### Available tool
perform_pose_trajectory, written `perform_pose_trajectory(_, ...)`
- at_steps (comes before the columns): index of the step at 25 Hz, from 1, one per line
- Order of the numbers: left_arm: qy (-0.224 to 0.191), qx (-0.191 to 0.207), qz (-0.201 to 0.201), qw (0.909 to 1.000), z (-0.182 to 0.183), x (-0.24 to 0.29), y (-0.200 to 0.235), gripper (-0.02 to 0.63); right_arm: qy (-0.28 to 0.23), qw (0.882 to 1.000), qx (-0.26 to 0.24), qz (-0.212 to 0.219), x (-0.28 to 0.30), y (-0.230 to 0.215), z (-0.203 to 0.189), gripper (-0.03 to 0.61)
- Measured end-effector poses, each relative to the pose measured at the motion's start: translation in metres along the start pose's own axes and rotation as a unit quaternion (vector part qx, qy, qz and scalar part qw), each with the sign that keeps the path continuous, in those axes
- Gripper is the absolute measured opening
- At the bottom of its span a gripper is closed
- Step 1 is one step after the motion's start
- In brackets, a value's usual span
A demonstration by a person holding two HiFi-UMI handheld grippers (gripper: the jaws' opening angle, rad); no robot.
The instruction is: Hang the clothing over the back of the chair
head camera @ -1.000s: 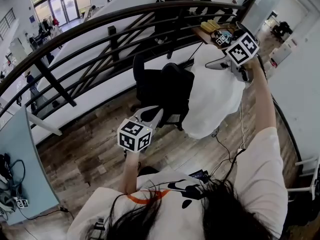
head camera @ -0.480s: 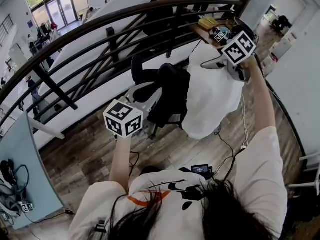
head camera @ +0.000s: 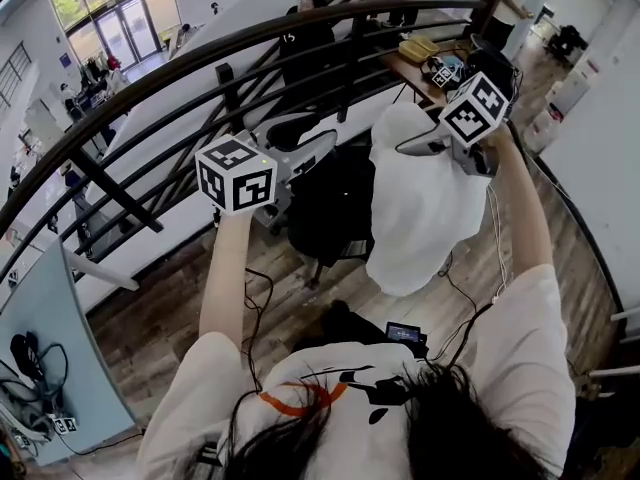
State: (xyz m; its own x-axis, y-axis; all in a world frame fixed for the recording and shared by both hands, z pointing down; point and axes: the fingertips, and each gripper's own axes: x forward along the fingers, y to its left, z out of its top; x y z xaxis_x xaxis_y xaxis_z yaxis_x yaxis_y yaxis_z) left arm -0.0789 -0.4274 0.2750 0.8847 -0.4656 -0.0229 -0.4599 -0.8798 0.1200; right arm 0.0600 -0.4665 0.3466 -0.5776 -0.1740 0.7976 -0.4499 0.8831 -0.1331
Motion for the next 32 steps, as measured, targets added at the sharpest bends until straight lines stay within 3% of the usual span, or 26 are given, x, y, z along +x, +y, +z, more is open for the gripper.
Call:
perform_pose_trajectory(6,0.062,0.024,-0.030,0.9973,-0.008,0.050,0.018,0.178,0.008,0.999,-0.030,0.031,0.006,0.003,-0.001,0.405)
perform_pose_trajectory(10,0.096,0.026,-0.082,0.9916,-0.012,0.081,0.019,0.181,0.011,0.998,-0.046,0.050,0.010,0.009,-0.001,0.399)
perform_pose_trajectory(17,0.172,0.029,-0.181,0.9680,-0.034,0.134,0.007,0.199,0.016,0.994,-0.061,0.088,0.014,0.012,-0.001,0.391)
perform_pose_trajectory(22,0.246,0.064,-0.186,0.9491,-0.059,0.142,0.010,0.198,0.011,0.993,-0.068,0.099,0.015,0.016,-0.001,0.387)
perform_pose_trajectory(23,0.256,0.068,-0.185,0.9464,-0.063,0.144,0.012,0.188,0.010,0.992,-0.070,0.100,0.015,0.016,-0.001,0.385)
perform_pose_trajectory(25,0.273,0.067,-0.189,0.9411,-0.070,0.145,0.012,0.064,0.007,0.992,-0.075,0.101,0.015,0.016,-0.001,0.382)
perform_pose_trajectory(26,0.280,0.060,-0.192,0.9387,-0.072,0.145,0.011,0.034,0.006,0.992,-0.077,0.102,0.014,0.017,-0.001,0.379)
perform_pose_trajectory(32,0.272,-0.013,-0.211,0.9387,-0.076,0.139,0.012,0.021,0.003,0.991,-0.103,0.079,0.006,0.014,0.000,0.373)
